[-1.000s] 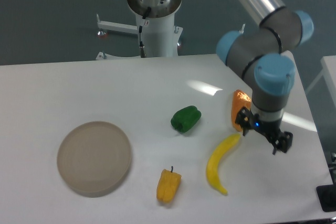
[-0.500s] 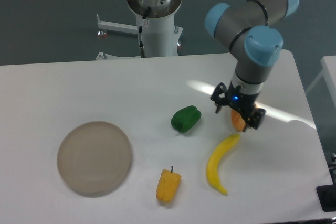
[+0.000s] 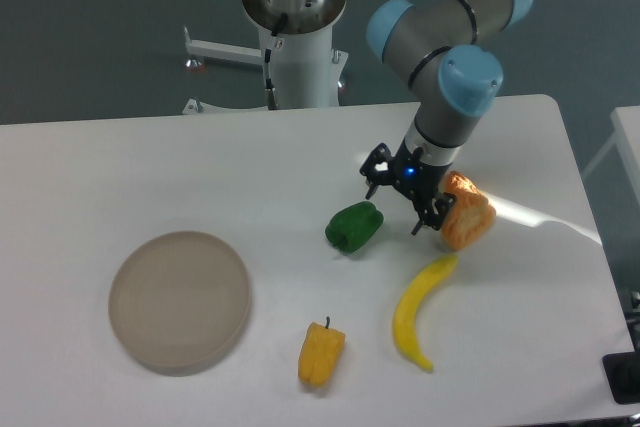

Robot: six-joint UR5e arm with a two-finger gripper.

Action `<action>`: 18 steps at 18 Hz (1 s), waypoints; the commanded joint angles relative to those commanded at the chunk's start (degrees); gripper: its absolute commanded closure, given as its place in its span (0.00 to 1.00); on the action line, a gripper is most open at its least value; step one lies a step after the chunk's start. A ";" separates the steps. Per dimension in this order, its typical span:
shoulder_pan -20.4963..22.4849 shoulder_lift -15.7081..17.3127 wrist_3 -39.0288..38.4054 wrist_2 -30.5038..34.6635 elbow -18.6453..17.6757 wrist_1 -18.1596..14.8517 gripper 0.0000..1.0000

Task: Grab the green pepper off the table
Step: 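Lower the open gripper around the green pepper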

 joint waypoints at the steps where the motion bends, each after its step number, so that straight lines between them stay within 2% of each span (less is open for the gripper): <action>1: -0.26 0.35 -0.09 0.00 -0.62 0.09 0.00; 5: -0.62 1.14 -0.09 0.00 -2.64 1.32 0.00; 12: -0.88 1.06 0.70 0.00 -3.52 2.19 0.00; 15: -1.93 0.27 0.70 0.09 -4.66 6.58 0.00; 18: -2.11 0.18 0.70 0.09 -4.93 7.12 0.00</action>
